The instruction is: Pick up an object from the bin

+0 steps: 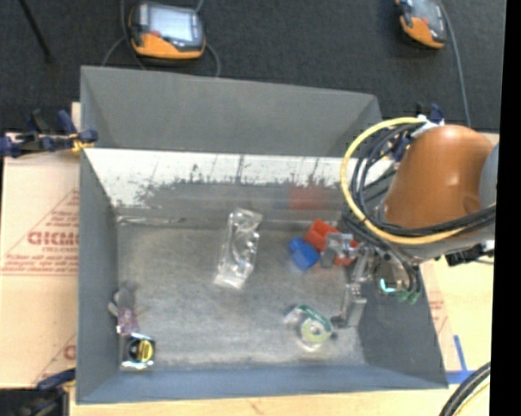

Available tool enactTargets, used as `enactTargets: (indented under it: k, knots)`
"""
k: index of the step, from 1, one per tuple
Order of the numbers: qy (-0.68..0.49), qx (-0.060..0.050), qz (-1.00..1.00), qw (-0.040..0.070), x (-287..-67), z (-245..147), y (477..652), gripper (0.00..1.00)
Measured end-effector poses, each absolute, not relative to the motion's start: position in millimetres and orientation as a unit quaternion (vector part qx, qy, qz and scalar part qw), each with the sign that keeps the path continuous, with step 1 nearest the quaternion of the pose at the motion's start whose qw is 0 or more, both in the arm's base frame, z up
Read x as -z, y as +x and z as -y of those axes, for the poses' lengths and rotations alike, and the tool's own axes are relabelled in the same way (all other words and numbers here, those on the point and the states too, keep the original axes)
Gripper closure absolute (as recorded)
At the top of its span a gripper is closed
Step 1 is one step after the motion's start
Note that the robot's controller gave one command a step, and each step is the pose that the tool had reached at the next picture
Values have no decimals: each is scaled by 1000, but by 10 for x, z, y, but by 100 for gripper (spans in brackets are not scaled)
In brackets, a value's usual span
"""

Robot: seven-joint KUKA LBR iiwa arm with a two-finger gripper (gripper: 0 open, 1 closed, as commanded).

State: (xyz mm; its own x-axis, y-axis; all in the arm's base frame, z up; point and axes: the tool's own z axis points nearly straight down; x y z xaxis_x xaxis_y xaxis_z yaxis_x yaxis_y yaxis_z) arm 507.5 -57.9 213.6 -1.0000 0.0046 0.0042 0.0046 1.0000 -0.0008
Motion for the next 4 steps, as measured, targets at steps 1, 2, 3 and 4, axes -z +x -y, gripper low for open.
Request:
enactTargets:
  k: [1, 2, 3, 4]
  knots:
    - [251, 0, 968, 0, -733, 631, 5221, 0]
    - [251, -2, 968, -4, -781, 628, 5249, 100]
    - [454, -2, 891, -3, -1463, 630, 5133, 100]
    - [626, -2, 780, -2, -2444, 820, 4988, 100]
